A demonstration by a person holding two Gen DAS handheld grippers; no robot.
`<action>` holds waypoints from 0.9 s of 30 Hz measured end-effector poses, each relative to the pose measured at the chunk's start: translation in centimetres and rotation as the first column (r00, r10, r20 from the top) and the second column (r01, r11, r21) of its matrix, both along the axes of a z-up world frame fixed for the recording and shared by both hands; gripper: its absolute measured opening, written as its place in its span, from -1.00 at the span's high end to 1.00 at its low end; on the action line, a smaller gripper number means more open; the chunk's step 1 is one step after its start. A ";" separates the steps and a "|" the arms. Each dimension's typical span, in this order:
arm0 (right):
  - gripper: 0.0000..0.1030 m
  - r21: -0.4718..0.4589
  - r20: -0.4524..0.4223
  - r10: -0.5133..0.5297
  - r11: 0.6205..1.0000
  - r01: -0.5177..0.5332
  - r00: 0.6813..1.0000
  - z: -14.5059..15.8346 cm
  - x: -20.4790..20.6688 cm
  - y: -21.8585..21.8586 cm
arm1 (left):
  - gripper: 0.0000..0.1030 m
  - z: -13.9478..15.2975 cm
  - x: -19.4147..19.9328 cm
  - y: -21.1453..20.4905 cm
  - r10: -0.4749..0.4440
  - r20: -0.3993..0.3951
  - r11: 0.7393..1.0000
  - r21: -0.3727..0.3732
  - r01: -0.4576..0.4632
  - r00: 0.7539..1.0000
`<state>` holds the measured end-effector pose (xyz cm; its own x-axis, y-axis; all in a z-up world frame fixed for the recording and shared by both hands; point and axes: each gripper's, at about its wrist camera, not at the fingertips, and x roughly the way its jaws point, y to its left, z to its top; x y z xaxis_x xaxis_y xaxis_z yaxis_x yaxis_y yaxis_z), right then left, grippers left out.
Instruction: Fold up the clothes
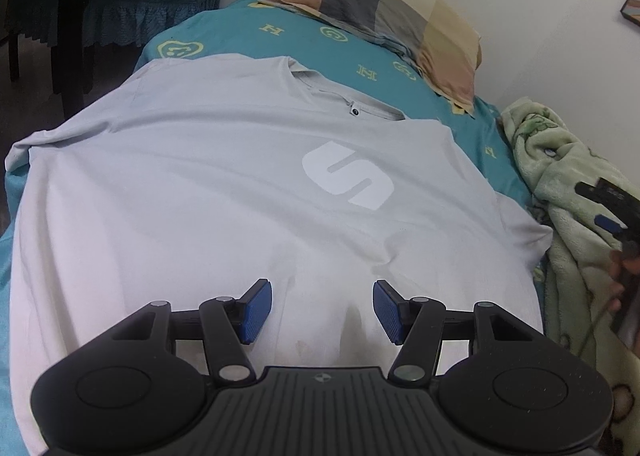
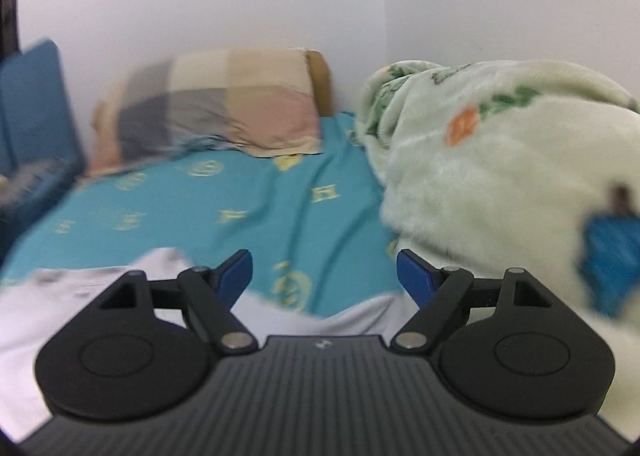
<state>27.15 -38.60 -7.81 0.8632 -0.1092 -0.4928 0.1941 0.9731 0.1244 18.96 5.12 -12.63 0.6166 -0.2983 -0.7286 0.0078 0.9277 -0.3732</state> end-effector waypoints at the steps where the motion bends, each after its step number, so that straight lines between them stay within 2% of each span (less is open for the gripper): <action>1: -0.57 0.019 -0.010 0.009 1.000 -0.009 1.000 0.4 -1.8 0.5 | -0.15 0.3 -0.2 0.1 -0.003 0.004 1.000 0.001 0.003 1.000; 6: -0.57 0.101 -0.143 0.112 0.990 -0.098 0.983 0.3 -11.7 4.1 | -0.15 1.5 -1.5 0.4 -0.024 0.011 0.999 0.040 0.023 1.000; 10: -0.57 0.222 -0.215 0.229 0.958 -0.181 0.950 -0.7 -17.9 6.8 | -0.15 2.7 -3.2 0.6 -0.053 0.007 0.995 0.082 0.052 0.999; 13: -0.57 0.292 -0.248 0.319 0.925 -0.243 0.915 -2.2 -20.8 8.7 | -0.15 3.6 -4.7 1.3 -0.051 -0.004 0.990 0.128 0.051 0.999; 16: -0.57 0.293 -0.333 0.371 0.915 -0.278 0.867 -3.8 -21.6 10.7 | -0.15 4.5 -6.2 2.0 -0.052 -0.023 0.982 0.178 0.055 0.998; 17: -0.57 0.282 -0.356 0.391 0.911 -0.301 0.849 -4.1 -21.7 11.3 | -0.15 4.6 -6.7 2.2 -0.061 -0.048 0.977 0.202 0.069 0.997; 18: -0.56 0.263 -0.359 0.398 0.911 -0.318 0.844 -4.1 -21.7 11.8 | -0.15 4.7 -7.2 2.5 -0.067 -0.077 0.972 0.221 0.082 0.995; 22: -0.57 0.257 -0.344 0.425 0.900 -0.351 0.837 -3.9 -21.6 11.8 | -0.15 4.9 -9.2 3.9 -0.074 -0.211 0.953 0.272 0.131 0.975; 25: -0.57 0.289 -0.330 0.418 0.898 -0.331 0.846 -4.0 -21.0 10.7 | -0.15 4.7 -11.1 5.5 -0.067 -0.298 0.917 0.358 0.176 0.952; 27: -0.57 0.318 -0.329 0.412 0.895 -0.311 0.849 -4.3 -20.5 10.0 | -0.15 4.2 -12.1 6.9 -0.043 -0.368 0.905 0.380 0.193 0.929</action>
